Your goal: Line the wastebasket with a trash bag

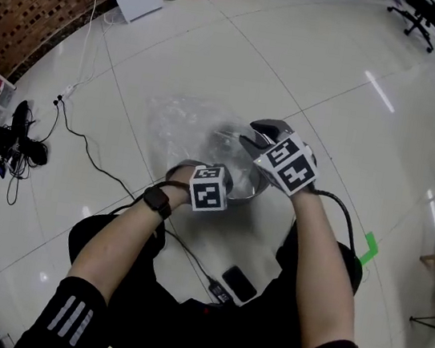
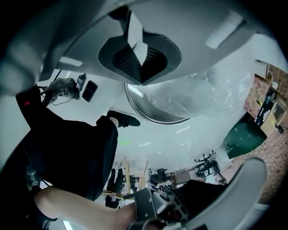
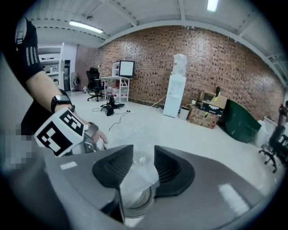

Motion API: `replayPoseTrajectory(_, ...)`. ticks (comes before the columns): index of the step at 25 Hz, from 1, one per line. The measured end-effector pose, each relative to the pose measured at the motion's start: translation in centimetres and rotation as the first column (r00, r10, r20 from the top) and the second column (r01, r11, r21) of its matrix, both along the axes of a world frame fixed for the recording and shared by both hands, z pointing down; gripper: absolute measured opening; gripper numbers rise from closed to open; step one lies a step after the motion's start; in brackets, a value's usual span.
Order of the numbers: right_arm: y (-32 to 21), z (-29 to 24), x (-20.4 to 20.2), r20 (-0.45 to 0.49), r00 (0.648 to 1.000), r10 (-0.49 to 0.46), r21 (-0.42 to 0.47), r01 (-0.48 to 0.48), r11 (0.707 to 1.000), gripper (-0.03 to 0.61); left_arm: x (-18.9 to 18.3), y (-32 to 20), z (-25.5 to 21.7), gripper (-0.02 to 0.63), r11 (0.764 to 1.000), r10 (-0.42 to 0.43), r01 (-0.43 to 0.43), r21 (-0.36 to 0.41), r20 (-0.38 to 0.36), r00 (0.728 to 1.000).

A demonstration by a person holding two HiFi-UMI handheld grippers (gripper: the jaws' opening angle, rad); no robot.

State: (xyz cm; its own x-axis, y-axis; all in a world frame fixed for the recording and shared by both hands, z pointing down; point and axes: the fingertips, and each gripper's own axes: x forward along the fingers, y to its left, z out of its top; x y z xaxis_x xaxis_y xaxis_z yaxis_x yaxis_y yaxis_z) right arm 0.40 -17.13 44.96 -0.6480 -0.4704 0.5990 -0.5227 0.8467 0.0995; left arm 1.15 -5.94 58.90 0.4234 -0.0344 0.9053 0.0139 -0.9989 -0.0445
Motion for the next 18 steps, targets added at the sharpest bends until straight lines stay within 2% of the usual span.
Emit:
replayPoseTrajectory(4, 0.2, 3.3, -1.1, -0.002, 1.0, -0.01, -0.103, 0.01, 0.995, 0.19, -0.2, -0.2, 0.1, -0.003, 1.0, 0.007, -0.007, 0.01, 0.007, 1.0)
replayPoseTrajectory(10, 1.8, 7.8, -3.9, -0.11, 0.987, -0.116, -0.169, 0.096, 0.981, 0.188, -0.4, -0.3, -0.5, 0.014, 1.0, 0.012, -0.012, 0.01, -0.007, 1.0)
replayPoseTrajectory(12, 2.1, 8.9, -3.9, -0.137, 0.983, -0.121, -0.181, 0.096, 0.979, 0.141, -0.3, -0.3, -0.9, 0.049, 1.0, 0.019, -0.019, 0.017, -0.017, 1.0)
replayPoseTrajectory(15, 1.7, 9.2, -3.5, -0.144, 0.985, -0.091, -0.177, 0.065, 0.982, 0.012, -0.7, -0.3, -1.9, 0.085, 0.999, 0.026, -0.026, 0.022, -0.032, 0.999)
replayPoseTrajectory(18, 0.8, 7.9, -3.2, -0.12, 0.992, -0.047, -0.158, 0.027, 0.987, 0.009, -1.3, -0.5, -3.5, 0.113, 0.999, 0.027, -0.025, 0.025, -0.058, 0.998)
